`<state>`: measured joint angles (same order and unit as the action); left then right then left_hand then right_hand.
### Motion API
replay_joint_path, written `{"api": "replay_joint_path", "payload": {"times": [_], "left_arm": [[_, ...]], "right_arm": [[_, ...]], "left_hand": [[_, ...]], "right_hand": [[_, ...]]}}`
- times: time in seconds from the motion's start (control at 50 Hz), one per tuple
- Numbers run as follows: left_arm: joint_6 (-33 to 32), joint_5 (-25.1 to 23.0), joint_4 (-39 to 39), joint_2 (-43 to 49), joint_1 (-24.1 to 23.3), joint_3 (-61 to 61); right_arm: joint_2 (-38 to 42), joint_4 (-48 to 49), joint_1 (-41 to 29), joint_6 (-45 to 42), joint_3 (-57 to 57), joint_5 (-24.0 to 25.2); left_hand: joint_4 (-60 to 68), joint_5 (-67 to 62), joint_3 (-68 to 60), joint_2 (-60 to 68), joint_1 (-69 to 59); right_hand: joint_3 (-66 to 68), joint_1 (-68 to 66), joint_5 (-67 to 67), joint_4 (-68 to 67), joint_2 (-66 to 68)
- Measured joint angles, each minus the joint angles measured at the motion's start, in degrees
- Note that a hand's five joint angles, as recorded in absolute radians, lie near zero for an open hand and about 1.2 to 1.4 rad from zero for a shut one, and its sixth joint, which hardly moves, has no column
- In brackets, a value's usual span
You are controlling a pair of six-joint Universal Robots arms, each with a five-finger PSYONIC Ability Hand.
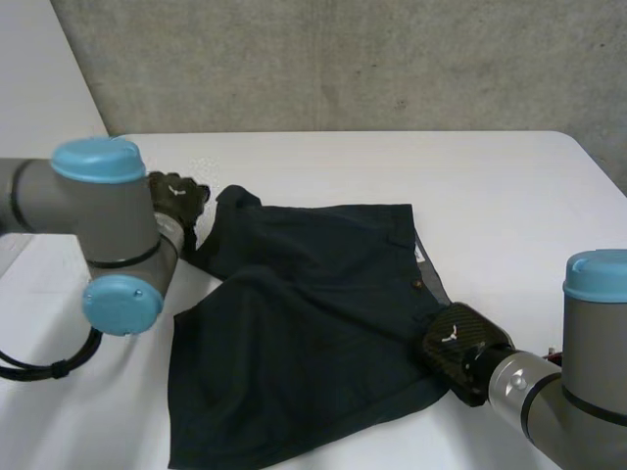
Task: Fold the shorts.
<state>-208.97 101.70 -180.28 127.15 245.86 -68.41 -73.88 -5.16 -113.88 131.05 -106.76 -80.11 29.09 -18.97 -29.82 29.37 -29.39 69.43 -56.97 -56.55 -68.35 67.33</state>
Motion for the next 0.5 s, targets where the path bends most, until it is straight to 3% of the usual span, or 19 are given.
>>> {"api": "replay_joint_path", "payload": {"times": [0.2, 0.28, 0.34, 0.38, 0.5], "left_arm": [[7.8, -3.9, 1.4, -16.1, -0.9, -12.8], [11.6, -7.4, 4.9, -26.0, -4.2, -23.1], [11.8, -8.1, 5.6, -27.9, -5.3, -25.5], [12.0, -9.8, 7.1, -33.7, -9.0, -33.7], [11.7, -10.2, 6.4, -38.6, -13.1, -42.6]], "right_arm": [[-0.1, 0.2, 0.0, 2.0, 0.4, 0.8], [0.0, 0.4, 0.0, 3.2, 0.5, 0.9], [0.0, 0.5, 0.1, 3.7, 0.6, 0.9], [0.0, 1.0, 0.3, 6.2, 0.9, 0.9], [0.0, 1.2, 1.1, 10.3, 1.5, 1.0]], "left_hand": [[2.9, -3.2, -2.0, 2.6, -2.5], [5.6, -5.6, -4.5, 5.1, -5.2], [5.7, -5.6, -4.5, 5.2, -5.2], [5.7, -5.6, -4.5, 5.2, -5.2], [7.1, -7.1, -6.1, 6.7, -6.7]], "right_hand": [[0.0, 0.0, 0.0, 0.0, 0.0], [0.0, 0.0, 0.1, 0.0, 0.0], [0.0, 0.0, 0.0, 0.0, 0.0], [0.0, 0.0, 0.0, 0.0, 0.0], [0.0, 0.0, 0.0, 0.0, 0.0]]}}
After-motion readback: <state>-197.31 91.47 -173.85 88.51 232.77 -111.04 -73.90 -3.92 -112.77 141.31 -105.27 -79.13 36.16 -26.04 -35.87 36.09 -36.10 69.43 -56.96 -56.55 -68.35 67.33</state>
